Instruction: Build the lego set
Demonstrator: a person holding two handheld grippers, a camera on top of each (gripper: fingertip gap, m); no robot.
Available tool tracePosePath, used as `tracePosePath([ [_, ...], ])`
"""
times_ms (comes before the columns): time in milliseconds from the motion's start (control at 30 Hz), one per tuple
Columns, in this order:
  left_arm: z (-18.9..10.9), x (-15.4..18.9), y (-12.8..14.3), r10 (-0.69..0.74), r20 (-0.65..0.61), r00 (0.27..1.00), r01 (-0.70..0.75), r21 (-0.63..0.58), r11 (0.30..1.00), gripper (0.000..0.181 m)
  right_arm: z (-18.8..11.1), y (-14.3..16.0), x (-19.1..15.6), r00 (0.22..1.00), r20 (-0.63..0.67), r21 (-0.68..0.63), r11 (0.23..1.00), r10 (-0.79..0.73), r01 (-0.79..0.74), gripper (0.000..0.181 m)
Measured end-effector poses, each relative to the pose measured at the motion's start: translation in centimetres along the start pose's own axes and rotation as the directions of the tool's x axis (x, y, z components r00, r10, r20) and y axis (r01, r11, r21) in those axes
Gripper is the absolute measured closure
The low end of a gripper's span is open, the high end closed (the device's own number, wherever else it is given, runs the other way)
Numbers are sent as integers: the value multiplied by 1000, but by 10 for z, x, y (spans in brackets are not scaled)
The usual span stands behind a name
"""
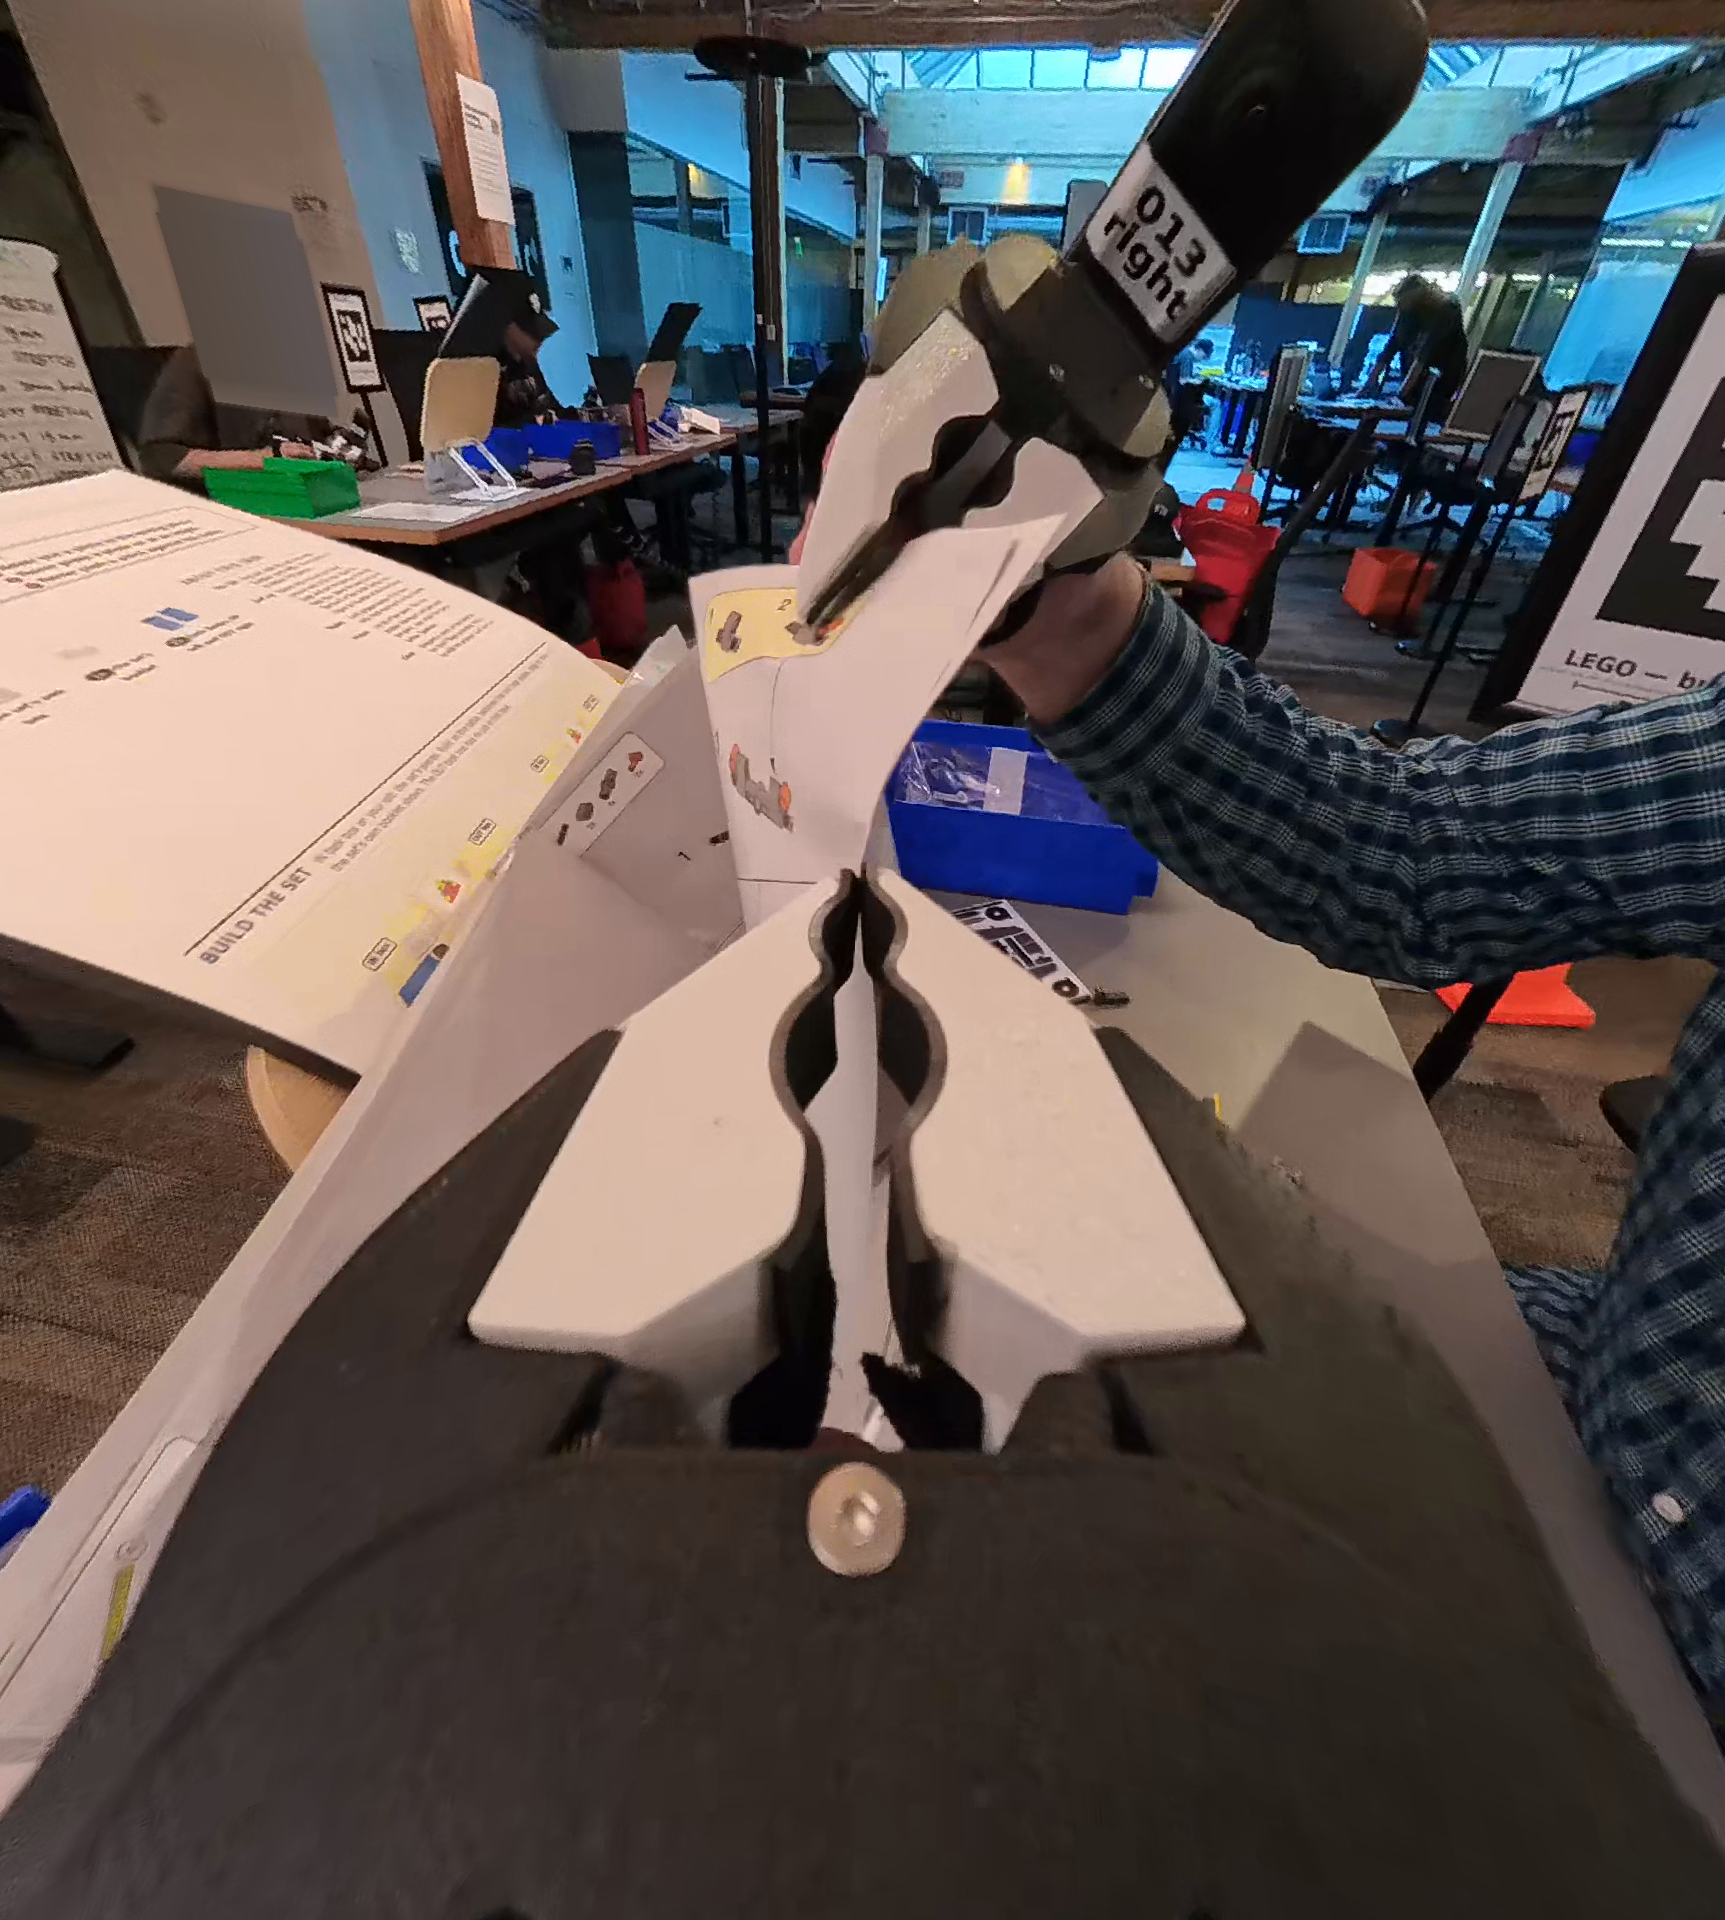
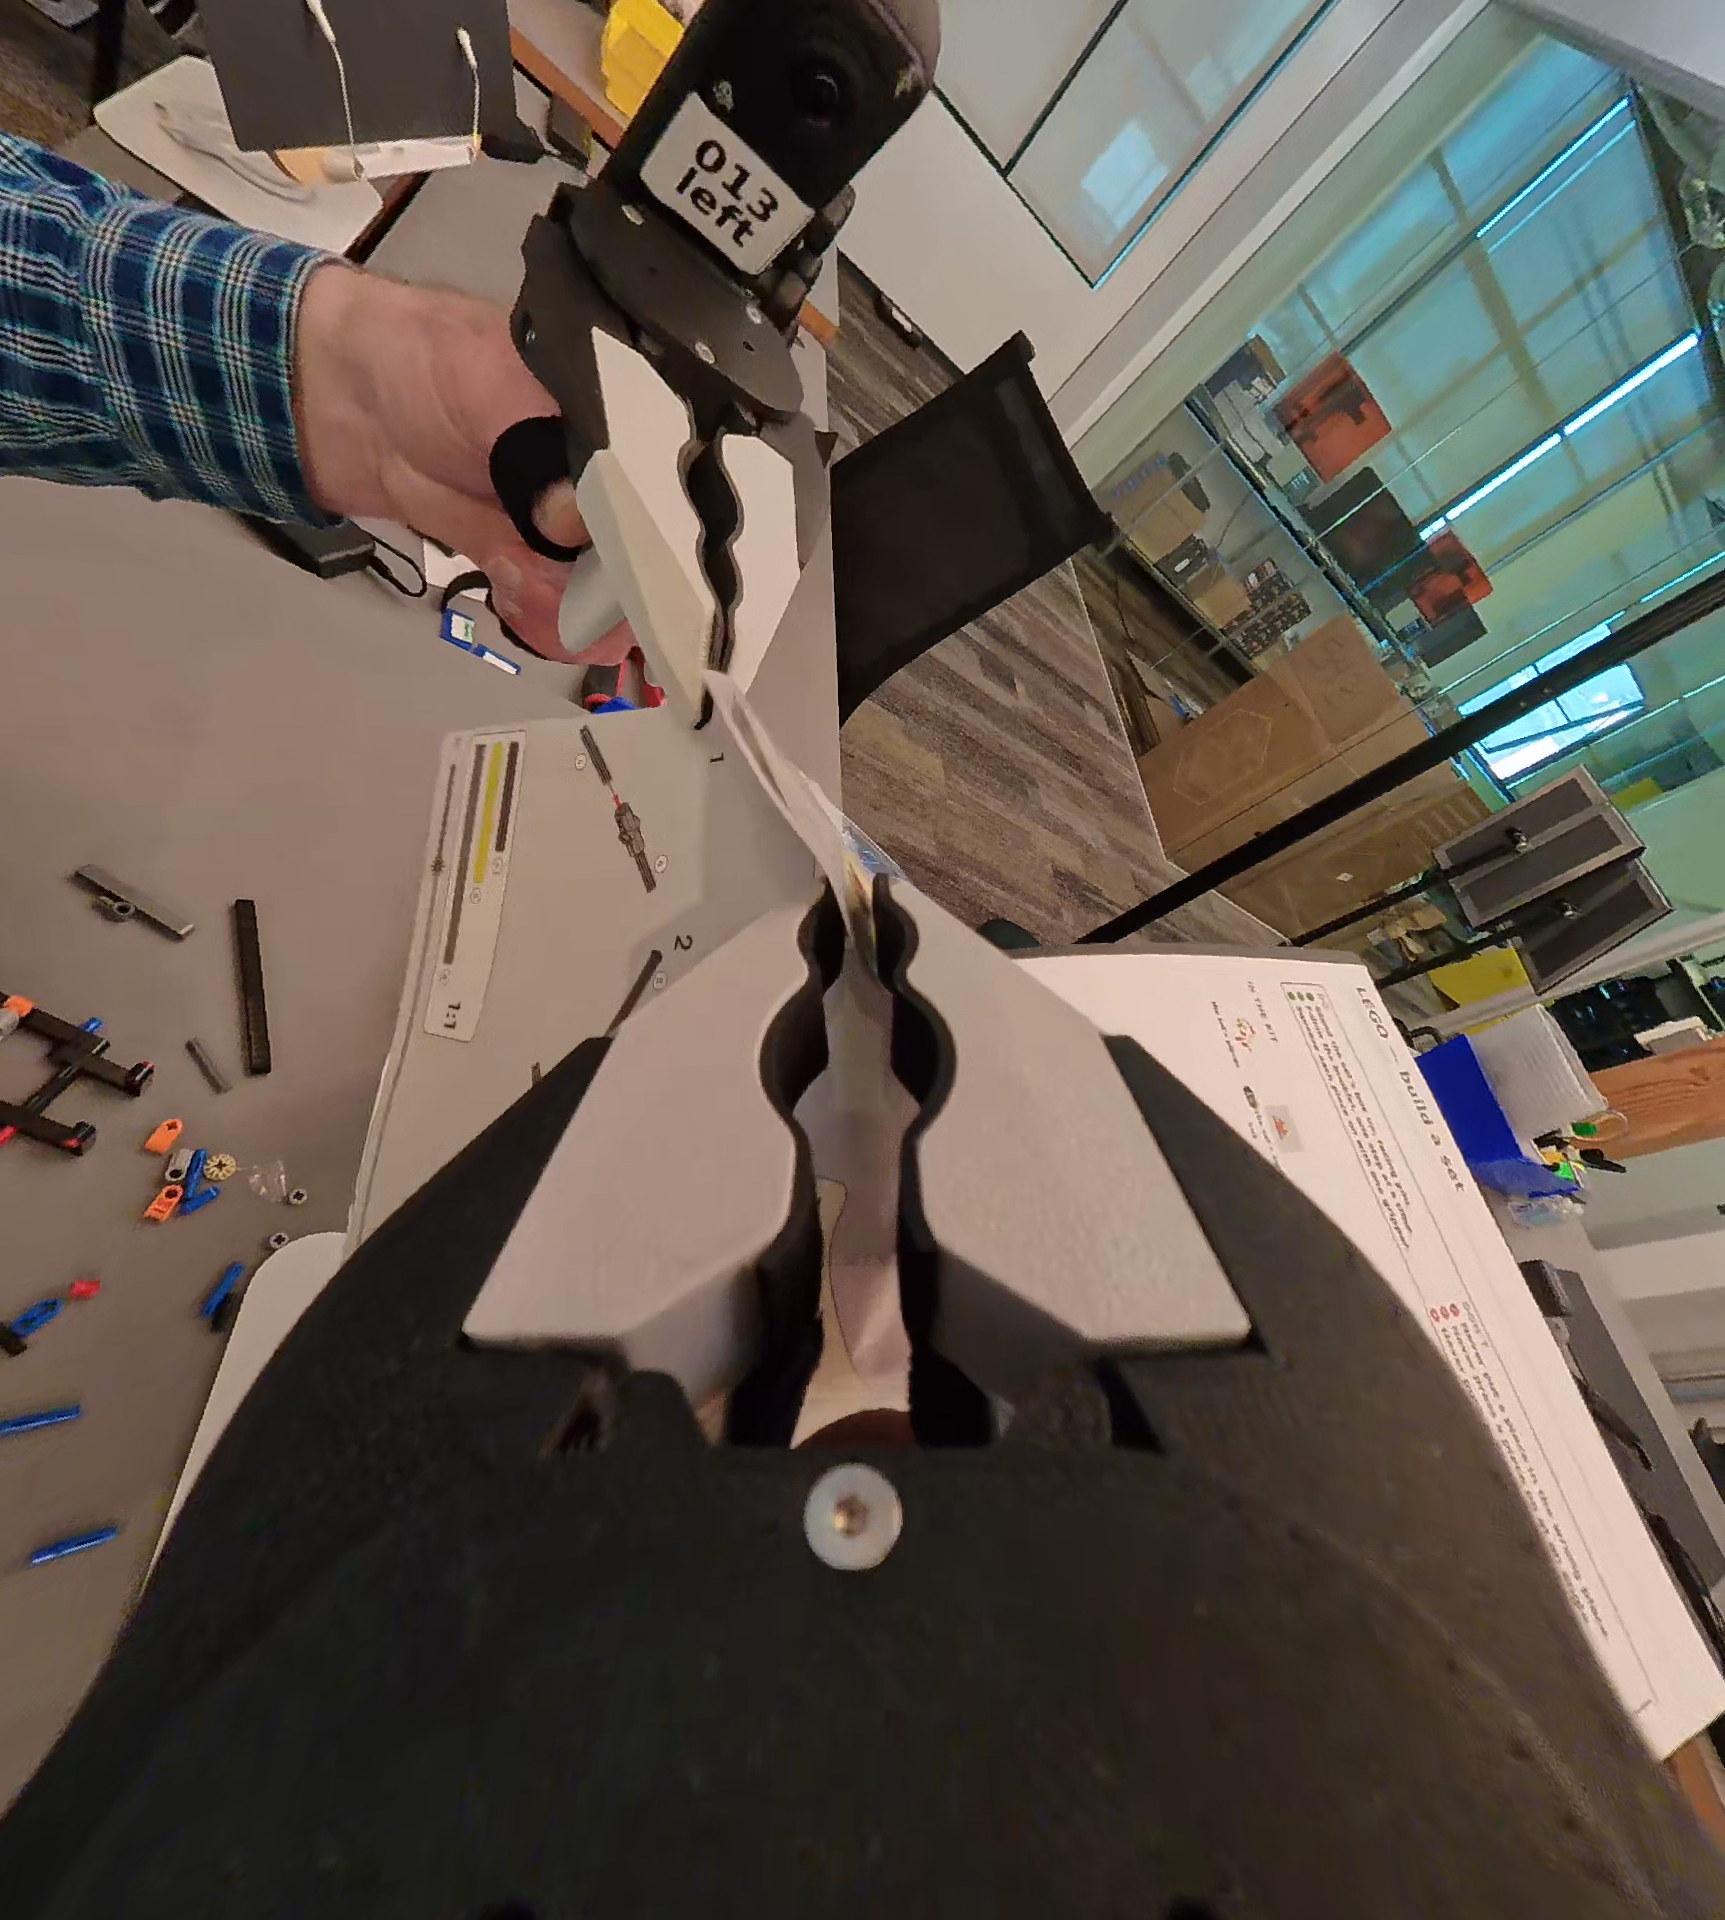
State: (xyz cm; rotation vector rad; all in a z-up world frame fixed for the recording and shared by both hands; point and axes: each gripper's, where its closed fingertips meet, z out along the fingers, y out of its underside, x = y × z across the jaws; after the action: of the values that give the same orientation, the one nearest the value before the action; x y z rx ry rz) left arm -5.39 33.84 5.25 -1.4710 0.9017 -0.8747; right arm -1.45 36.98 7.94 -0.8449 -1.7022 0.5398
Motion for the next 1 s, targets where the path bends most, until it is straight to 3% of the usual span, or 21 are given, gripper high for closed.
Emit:
tracePosePath([
  [467,-1,1,0,-95,-73,993,100,64,993,181,-12,9,5,997,-77,-17,1000,-8,6,180],
  [700,-4,10,21,-92,-109,990,92,-3,996,180,-16,6,6,999,-46,21,999,30,-29,181],
  [1000,-17,11,38,-147,-171,974,157,47,987,172,-22,4,5,999,-8,65,997,53,-53,181],
])
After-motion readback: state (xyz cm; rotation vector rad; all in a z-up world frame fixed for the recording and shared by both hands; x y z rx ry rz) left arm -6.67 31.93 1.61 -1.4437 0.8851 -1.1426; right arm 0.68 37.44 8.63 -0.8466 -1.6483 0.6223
